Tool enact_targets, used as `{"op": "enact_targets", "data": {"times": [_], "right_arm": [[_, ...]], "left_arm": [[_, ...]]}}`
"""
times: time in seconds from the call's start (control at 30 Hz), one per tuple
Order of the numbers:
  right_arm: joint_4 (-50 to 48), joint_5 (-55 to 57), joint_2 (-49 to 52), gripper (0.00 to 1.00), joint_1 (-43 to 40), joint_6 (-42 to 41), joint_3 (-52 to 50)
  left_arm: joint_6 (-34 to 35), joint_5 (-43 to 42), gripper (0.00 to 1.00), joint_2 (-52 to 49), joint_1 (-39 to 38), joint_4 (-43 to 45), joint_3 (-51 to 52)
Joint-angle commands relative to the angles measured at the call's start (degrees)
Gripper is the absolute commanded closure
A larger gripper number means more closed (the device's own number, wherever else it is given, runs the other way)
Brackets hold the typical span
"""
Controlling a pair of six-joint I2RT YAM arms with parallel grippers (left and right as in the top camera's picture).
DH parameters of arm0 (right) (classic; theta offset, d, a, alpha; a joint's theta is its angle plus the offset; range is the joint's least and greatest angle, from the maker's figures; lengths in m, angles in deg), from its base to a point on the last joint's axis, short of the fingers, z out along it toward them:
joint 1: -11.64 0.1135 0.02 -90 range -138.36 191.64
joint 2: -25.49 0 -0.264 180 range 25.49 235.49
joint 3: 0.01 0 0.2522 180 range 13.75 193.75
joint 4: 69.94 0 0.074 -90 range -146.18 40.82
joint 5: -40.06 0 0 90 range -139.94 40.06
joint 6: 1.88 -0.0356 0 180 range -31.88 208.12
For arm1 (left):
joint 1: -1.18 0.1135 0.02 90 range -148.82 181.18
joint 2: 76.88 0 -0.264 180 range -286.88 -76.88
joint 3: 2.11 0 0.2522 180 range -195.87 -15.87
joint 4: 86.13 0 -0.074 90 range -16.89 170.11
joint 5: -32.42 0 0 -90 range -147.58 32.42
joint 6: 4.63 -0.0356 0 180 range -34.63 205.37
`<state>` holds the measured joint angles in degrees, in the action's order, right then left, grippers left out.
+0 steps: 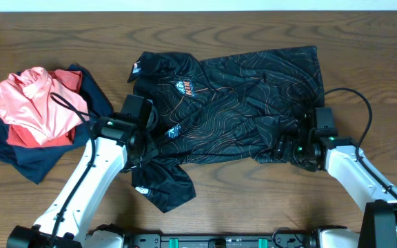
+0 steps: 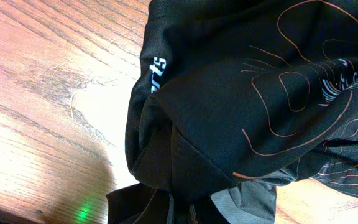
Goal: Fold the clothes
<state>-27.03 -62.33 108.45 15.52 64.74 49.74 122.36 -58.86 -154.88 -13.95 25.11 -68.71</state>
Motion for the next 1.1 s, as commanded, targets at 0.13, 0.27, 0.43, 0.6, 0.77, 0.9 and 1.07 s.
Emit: {"op": "enact_targets", "data": {"times": [0.13,0.27,0.43,0.6,0.77,0.9,1.07], "right_arm": [[-0.8,-1.6,1.1,0.73,0.7,-1.5,-2.9],[-1.6,-1.6,1.0,0.99,0.6,-1.5,-2.8],[0.5,3.5,0.4,0.99,-2.1,-1.1,2.0],[14.2,16.8,-0.5,0.99,-7.7,1.5,18.3],[23.8,28.5,-0.5,0.99,-9.9,7.0,33.7],[28.5,27.9,-0.5,0.80,-9.8,7.1,35.8],[31.1,27.4,-0.3,0.77,-9.8,5.9,30.9]], "left_arm": [[-1.0,0.9,0.94,0.1,0.2,0.0,0.1],[-1.0,0.9,0.94,0.1,0.2,0.0,0.1],[-1.0,0.9,0.94,0.1,0.2,0.3,0.1],[-1.0,0.9,0.94,0.1,0.2,0.7,0.1],[-1.0,0.9,0.94,0.1,0.2,1.5,0.1],[-1.0,0.9,0.94,0.1,0.2,1.5,0.1],[-1.0,0.9,0.94,0.1,0.2,1.5,0.1]]}}
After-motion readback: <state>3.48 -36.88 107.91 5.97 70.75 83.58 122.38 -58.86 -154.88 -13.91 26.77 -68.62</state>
